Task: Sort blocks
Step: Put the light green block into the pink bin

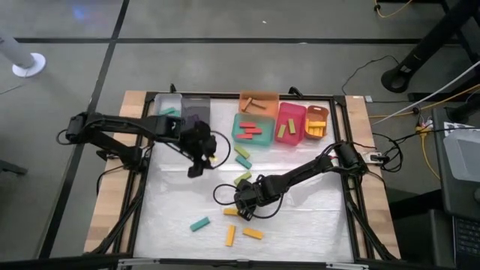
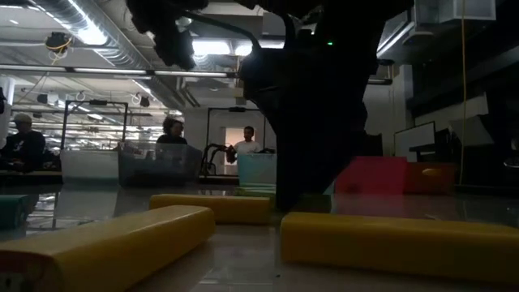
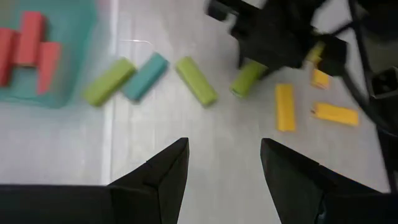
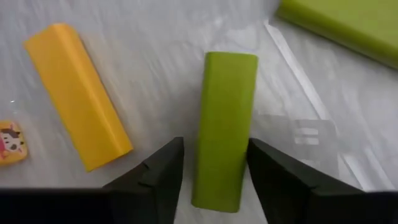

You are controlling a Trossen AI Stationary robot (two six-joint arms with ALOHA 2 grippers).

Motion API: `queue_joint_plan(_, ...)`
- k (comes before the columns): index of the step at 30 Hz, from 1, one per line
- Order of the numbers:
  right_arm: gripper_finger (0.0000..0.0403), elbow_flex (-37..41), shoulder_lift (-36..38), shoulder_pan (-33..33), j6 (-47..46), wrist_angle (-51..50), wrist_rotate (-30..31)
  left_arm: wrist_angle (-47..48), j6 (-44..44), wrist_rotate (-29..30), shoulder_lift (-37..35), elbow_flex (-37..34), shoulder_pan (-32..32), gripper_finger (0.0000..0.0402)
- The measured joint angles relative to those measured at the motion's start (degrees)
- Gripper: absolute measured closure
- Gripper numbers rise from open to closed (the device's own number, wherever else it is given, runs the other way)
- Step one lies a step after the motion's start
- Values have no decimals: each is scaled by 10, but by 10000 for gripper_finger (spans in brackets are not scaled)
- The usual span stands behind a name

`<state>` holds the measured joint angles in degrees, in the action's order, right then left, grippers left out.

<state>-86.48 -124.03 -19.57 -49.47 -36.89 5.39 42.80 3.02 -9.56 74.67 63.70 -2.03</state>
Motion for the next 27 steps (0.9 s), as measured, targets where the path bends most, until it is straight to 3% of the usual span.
queue_joint_plan(7, 305, -7, -2, 2, 0, -14, 0, 36, 51, -11, 0, 0, 78, 215)
queue_joint_plan(12, 307, -52, -6, 13, 31, -61, -15, 72, 84, -16, 0, 0, 128, 227)
queue_joint_plan(21, 283, -197, -9, 92, 166, -333, -9, 96, 200, -16, 0, 0, 216, 242)
queue_joint_plan(27, 299, -247, -8, 174, 277, -463, 20, 96, 257, -16, 0, 0, 266, 243)
